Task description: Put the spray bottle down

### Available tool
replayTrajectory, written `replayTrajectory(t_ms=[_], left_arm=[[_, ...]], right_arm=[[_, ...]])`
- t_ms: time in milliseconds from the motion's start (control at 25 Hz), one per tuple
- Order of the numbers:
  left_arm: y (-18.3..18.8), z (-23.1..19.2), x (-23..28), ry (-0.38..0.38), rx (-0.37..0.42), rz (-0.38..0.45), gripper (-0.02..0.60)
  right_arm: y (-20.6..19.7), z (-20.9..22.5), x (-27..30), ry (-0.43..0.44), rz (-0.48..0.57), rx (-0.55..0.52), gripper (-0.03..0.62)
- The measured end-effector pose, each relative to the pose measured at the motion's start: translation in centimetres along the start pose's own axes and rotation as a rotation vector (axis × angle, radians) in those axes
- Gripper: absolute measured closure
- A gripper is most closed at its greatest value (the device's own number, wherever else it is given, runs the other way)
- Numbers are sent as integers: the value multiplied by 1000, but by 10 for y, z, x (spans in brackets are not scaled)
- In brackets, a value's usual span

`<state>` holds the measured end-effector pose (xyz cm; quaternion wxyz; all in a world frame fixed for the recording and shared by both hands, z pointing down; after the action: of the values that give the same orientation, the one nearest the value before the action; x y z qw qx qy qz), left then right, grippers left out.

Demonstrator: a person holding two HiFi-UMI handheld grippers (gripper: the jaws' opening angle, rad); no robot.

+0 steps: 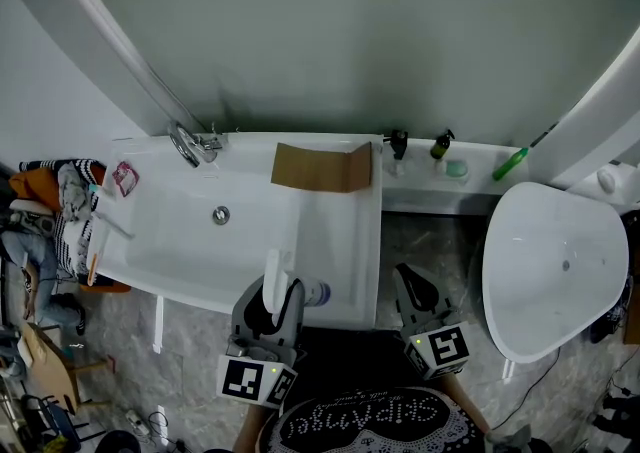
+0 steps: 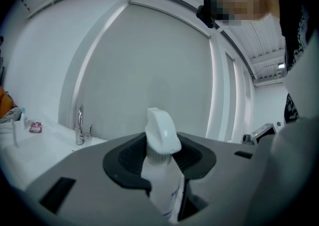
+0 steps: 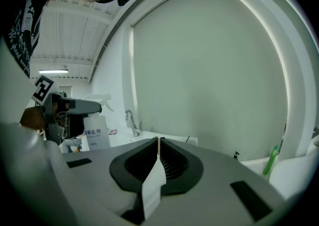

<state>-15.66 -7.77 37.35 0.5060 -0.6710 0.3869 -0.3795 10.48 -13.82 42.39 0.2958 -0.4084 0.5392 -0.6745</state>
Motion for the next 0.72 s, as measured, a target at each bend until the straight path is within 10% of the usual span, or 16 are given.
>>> replayTrajectory(t_ms=[720], left_arm=[[-1,-47,80,-5,99,58,431]], right_arm=[[0,0,14,-48,-13,-1,566]])
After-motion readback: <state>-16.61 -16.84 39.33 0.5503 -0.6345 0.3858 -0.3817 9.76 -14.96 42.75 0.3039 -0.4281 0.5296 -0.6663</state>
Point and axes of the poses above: the fingertips, and each gripper's own axes: x forward along the fingers, z to its right, y out of its top, the point moved 10 cm from there along -x, backward along the fingers, and after that the axes turned 9 degrees about -y, right-handed, at the moved point
